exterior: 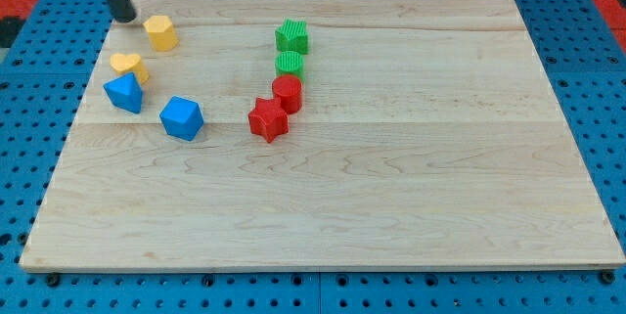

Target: Move your arm towards the top left

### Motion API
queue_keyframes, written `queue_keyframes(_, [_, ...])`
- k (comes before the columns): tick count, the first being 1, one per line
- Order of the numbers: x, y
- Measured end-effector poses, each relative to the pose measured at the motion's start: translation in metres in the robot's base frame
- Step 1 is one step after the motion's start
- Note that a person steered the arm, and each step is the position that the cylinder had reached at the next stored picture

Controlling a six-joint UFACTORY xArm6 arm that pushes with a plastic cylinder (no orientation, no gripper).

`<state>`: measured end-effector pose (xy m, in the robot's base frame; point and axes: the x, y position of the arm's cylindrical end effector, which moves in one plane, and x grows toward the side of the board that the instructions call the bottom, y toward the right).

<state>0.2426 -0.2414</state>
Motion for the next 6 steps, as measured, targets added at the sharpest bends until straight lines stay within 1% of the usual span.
queue_keyframes(1, [-0.002,0.051])
queue_keyframes(2, [0.02,0.053])
queue_keyframes(3, [0.03,0.053])
queue_keyframes(4, [0.03,0.052])
queue_keyframes(5, [0.007,0.073])
queue_keyframes(6, [-0.039,0.125])
